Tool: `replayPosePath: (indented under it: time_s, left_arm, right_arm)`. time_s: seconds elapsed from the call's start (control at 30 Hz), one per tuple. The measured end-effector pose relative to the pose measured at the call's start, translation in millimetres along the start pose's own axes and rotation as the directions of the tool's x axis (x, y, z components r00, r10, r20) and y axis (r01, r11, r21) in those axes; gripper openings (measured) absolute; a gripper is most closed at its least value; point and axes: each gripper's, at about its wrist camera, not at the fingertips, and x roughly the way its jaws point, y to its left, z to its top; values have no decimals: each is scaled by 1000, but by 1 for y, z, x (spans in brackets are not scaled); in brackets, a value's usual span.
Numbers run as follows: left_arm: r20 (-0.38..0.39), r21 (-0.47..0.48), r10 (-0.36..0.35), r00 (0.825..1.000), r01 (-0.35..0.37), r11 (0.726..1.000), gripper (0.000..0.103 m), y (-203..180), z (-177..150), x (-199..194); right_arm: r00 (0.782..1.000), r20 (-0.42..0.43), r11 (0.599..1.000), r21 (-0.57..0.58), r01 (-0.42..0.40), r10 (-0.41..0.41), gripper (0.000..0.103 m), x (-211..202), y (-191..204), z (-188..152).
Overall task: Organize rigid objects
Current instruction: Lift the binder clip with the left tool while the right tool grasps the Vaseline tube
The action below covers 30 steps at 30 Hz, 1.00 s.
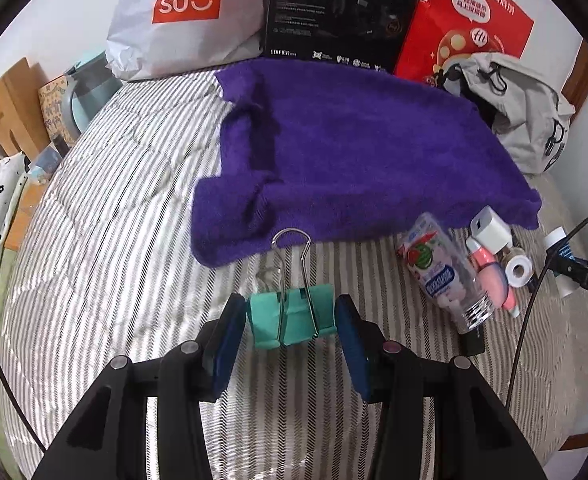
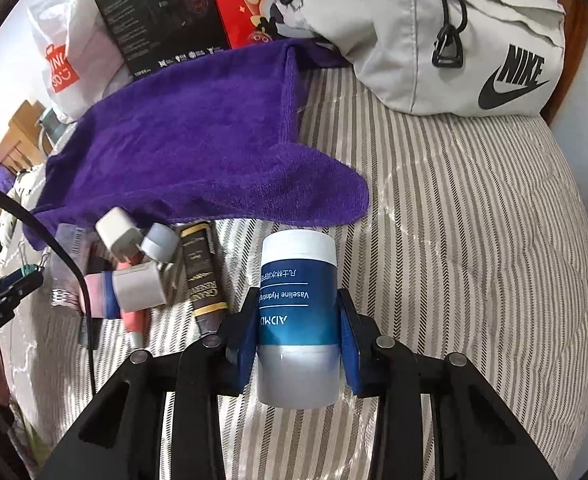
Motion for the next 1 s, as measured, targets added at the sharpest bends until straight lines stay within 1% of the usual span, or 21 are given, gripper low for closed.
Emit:
replayPosePath:
  time_s: [0.1,0.27,0.33,0.43,0.5,0.6,0.7,0.8,0.9,1.0]
  left_arm:
    - [7,-9,-21,1000,21,1000,44,4,5,-5]
    - [21,-6,-16,1000,16,1000,44,7,12,-8]
    - [16,2,-20,1000,20,1000,44,8,12,-4]
    - [12,12,-27,1000,27,1000,43,6,11,-1]
    - [-2,26,-26,1000,26,999,40,4,8,3]
    - [-21,50,-5,1000,6,999,40,5,0,11]
    - [-26,49,-27,999,28,998,40,7,-4,14]
    - [-16,47,-23,1000,24,999,40,7,-5,15]
    - [-11,25,-15,1000,15,1000,40,7,-5,19]
    - [7,5,16,1000,-16,1000,42,3,-2,23]
  right_arm:
    - [1000,7,1000,-10,-13,13,36,-6,4,3]
    - [998,18,998,-24,-58,59,36,-13,13,6]
    - [998,11,998,-36,-59,60,36,-10,18,9]
    - [997,-4,997,-30,-71,71,36,-5,20,9]
    - [997,-6,997,-32,-77,76,36,-4,21,9]
    - [997,-10,996,-45,-78,78,36,-4,24,8]
    - [997,-17,996,-41,-80,79,36,-3,24,5]
    - [996,-27,996,-40,-86,85,36,-1,25,2]
    - [995,-44,995,-40,-93,91,36,4,27,-2]
    - [994,-58,994,-40,-98,96,36,8,30,-7]
